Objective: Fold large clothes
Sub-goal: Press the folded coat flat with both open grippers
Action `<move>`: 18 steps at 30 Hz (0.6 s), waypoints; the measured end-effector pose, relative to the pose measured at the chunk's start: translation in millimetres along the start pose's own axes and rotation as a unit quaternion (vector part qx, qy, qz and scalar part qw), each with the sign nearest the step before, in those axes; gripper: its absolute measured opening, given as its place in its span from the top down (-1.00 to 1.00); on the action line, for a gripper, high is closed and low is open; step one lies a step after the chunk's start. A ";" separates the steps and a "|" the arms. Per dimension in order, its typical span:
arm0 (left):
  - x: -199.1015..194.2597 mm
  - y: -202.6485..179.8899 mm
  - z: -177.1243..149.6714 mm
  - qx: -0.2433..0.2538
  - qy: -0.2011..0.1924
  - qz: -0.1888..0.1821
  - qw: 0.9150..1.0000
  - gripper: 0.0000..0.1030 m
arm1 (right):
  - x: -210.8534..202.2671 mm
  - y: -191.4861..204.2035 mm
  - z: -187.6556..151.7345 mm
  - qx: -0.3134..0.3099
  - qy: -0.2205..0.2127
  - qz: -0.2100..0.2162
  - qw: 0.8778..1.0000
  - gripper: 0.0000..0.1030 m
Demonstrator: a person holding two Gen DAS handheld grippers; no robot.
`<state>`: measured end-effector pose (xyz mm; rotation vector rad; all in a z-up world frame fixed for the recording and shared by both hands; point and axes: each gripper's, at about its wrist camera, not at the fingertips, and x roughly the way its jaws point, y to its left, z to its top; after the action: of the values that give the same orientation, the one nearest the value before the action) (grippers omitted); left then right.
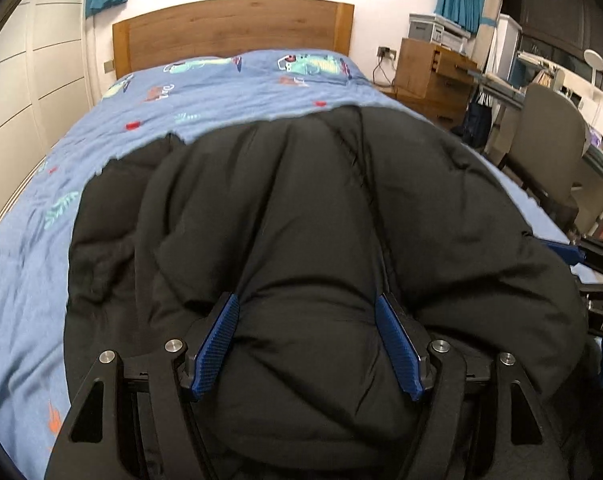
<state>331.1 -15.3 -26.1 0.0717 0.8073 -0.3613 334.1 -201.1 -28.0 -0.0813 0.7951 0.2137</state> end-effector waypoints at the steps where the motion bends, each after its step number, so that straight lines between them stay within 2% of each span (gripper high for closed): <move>1: 1.7 0.9 -4.7 0.000 0.003 0.001 1.000 -0.38 | 1.5 -0.6 -2.9 0.001 0.002 -0.002 1.000 0.18; 6: 15.7 4.8 -25.0 -0.017 0.018 -0.003 1.000 -0.39 | 13.4 -1.8 -17.8 0.004 0.012 -0.006 1.000 0.16; 14: 23.8 -1.0 -26.9 -0.012 0.020 0.004 1.000 -0.41 | 29.1 1.9 -23.8 0.004 0.029 -0.033 0.999 0.16; 18: 27.1 -3.5 -24.7 -0.011 0.017 0.006 1.000 -0.41 | 27.2 7.9 -22.7 -0.006 0.053 -0.049 0.997 0.16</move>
<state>329.9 -21.5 -62.4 0.0621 0.8435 -0.3405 334.9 -192.5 -63.3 -0.1429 0.8926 0.1220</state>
